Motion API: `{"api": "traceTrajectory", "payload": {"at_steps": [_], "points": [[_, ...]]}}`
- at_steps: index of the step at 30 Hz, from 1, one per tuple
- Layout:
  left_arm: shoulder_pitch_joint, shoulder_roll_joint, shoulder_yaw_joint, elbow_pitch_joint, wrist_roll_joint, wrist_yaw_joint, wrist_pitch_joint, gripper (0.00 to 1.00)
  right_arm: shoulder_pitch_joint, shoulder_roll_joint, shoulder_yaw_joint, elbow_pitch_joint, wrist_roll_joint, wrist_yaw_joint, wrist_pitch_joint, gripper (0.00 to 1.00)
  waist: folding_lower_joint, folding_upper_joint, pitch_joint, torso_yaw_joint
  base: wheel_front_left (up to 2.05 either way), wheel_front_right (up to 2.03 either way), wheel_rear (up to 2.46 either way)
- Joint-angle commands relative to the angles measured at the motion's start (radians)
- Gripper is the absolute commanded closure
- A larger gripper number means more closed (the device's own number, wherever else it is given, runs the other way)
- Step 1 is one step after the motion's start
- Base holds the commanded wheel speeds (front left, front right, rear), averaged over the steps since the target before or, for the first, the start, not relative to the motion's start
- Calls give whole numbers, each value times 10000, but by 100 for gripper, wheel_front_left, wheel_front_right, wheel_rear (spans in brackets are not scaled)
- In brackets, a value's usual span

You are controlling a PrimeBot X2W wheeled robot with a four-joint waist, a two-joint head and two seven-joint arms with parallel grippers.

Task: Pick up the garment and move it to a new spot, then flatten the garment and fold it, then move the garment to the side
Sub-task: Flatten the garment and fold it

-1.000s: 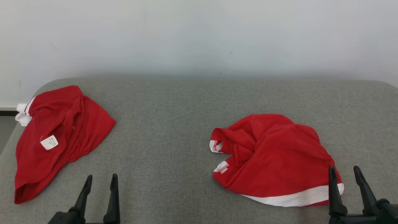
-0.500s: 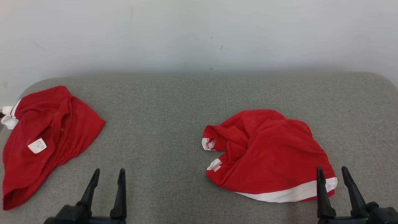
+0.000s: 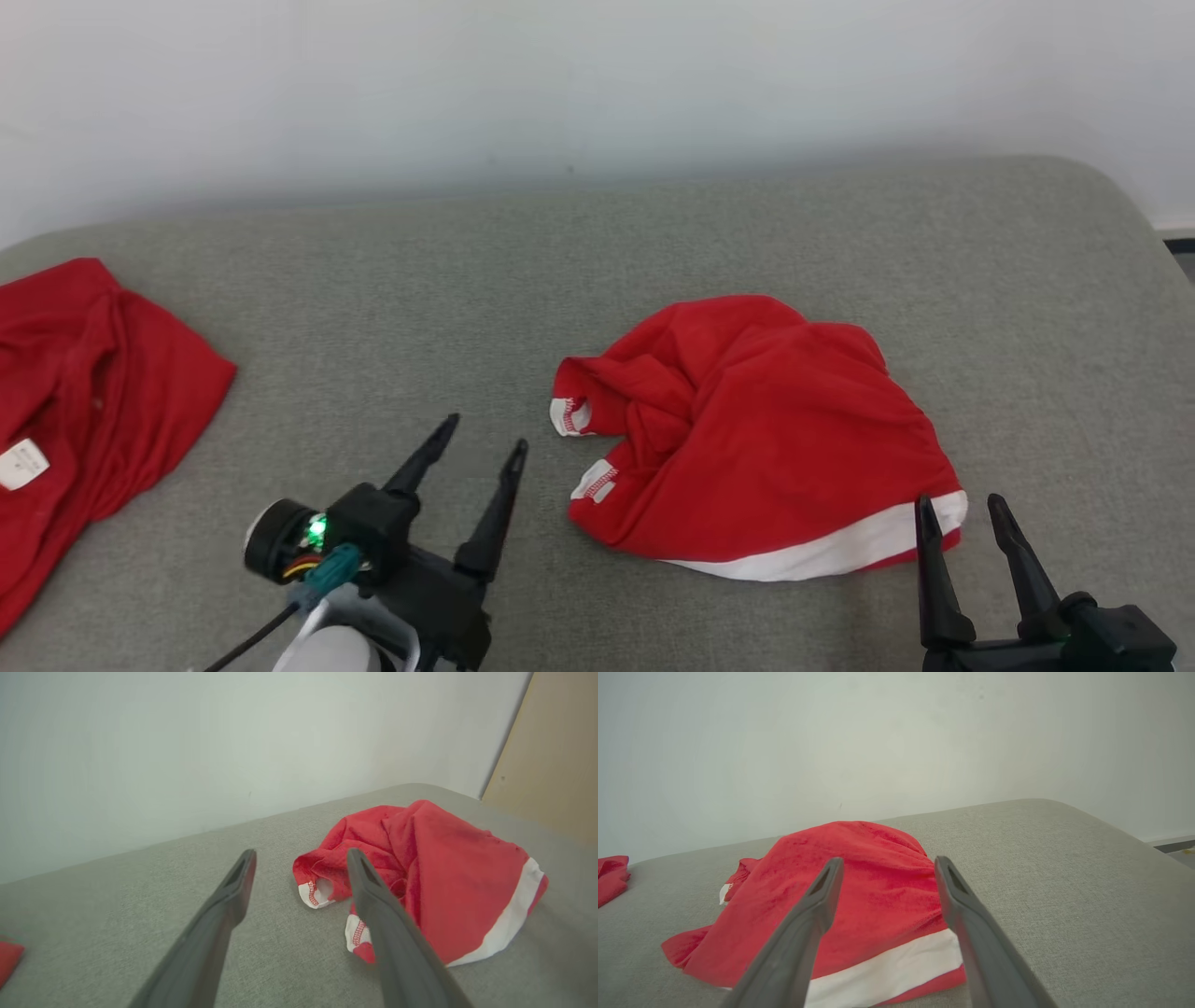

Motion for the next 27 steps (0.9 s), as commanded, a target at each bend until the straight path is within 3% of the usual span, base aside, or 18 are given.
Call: {"api": "traceTrajectory", "payload": {"at_steps": [1, 11, 22, 23, 24, 25, 27], "points": [[-182, 112, -237, 82, -128, 18, 77, 0, -99, 23, 1, 25, 5, -22, -4, 0, -1, -1, 199, -266, 0, 0, 0], [-1037, 1028, -2561, 699, -1214, 18, 1167, 0, -282, 69, 37, 111, 48, -22, -6, 0, -1, -1, 563, -1001, 0, 0, 0], [-1447, 1294, -3659, 1637, -1921, 18, 1370, 0, -392, 102, 130, 123, 101, -22, -6, 0, -1, -1, 740, -1658, 0, 0, 0], [-1507, 1285, -3777, 1726, -1995, 18, 1388, 18, -379, 104, 105, 108, 105, -22, -5, 0, -1, -1, 748, -1682, 0, 0, 0], [-1570, 1284, -3875, 1823, -2029, 18, 1404, 85, -362, 106, 84, 98, 96, -22, -6, 0, -1, -1, 755, -1702, 0, 0, 0], [-1707, 1299, -4019, 1990, -2081, 18, 1340, 100, -348, 109, 47, 83, 82, -22, -6, 0, -1, -1, 751, -1724, 0, 0, 0], [-1806, 1261, -4030, 2118, -2128, 18, 1077, 100, -289, 112, -21, 61, 86, -22, -6, 0, -1, -1, 694, -1686, 0, 0, 0]]}}
